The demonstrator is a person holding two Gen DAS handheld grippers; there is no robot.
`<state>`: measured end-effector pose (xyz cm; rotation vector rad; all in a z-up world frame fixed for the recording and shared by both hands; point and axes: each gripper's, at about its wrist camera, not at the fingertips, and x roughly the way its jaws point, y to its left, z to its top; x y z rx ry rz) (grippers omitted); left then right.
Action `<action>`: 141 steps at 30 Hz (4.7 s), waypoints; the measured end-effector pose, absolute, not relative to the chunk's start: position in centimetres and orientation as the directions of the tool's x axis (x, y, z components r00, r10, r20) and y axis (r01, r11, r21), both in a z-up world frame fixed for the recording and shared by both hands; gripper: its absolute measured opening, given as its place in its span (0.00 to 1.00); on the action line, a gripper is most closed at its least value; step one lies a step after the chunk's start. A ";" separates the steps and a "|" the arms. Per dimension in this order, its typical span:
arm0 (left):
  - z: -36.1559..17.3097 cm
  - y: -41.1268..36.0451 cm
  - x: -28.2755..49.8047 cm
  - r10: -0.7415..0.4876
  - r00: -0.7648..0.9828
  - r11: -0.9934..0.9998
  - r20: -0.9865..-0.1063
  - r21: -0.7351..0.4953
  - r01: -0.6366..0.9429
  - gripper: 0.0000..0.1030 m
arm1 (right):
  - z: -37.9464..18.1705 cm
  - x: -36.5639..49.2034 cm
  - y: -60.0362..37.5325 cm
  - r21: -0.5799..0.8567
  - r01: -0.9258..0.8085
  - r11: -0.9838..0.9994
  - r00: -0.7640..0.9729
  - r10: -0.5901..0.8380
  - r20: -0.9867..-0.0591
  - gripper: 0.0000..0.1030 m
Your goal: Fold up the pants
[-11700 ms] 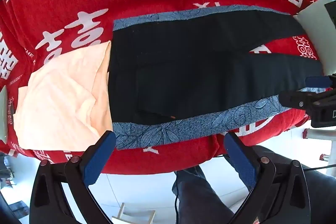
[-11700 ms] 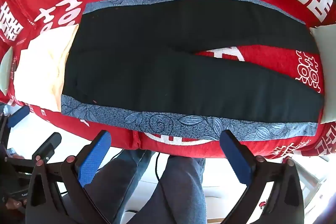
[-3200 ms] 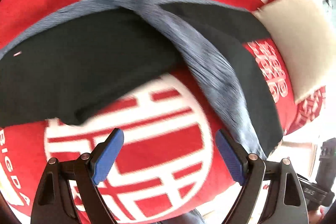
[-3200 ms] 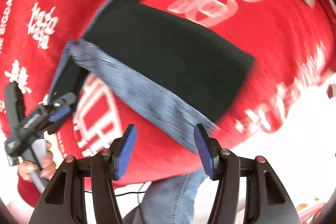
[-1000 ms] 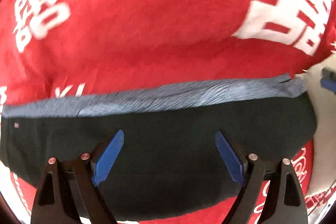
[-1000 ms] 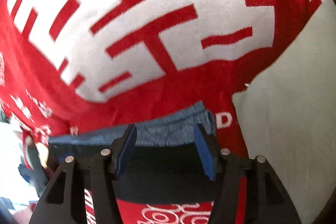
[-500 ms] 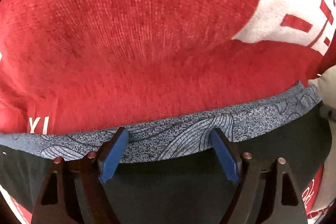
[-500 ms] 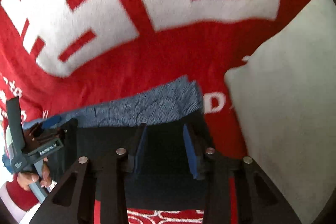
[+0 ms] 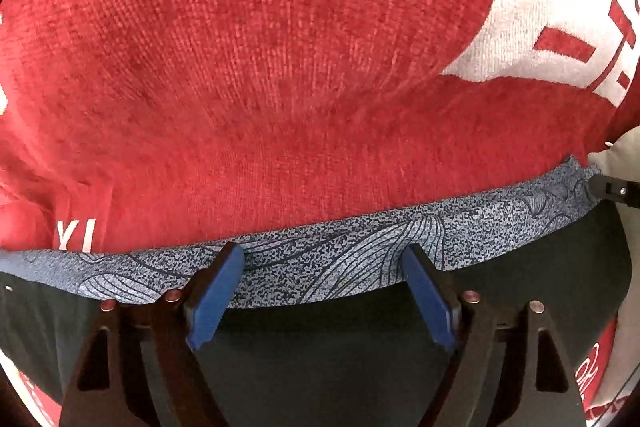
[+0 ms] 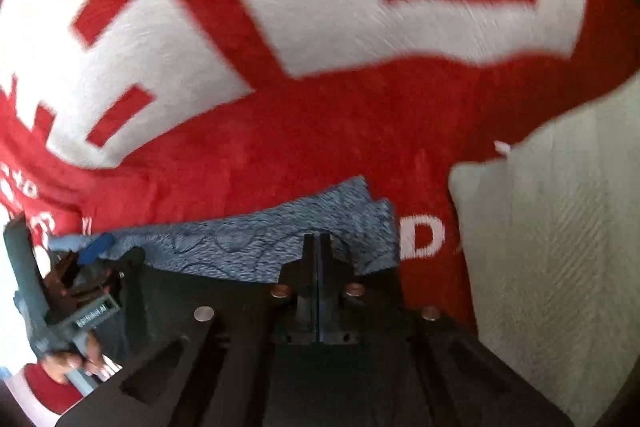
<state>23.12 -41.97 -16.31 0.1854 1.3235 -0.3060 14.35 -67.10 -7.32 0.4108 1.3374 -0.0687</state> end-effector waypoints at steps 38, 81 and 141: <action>-17.1 -41.4 21.7 -0.111 0.233 0.941 -0.966 -0.027 0.337 0.80 | -7.8 16.6 -67.5 0.052 0.296 0.954 0.129 0.013 -0.992 0.34; -15.5 -25.2 22.9 0.142 0.282 0.984 -0.949 0.166 0.063 1.00 | -3.2 11.6 -58.7 0.191 0.254 0.948 0.329 0.102 -0.939 0.33; -11.4 -5.8 12.4 0.157 0.231 0.987 -0.960 0.162 0.006 1.00 | -6.4 3.4 -32.7 0.679 0.206 0.704 0.224 0.642 -0.733 0.45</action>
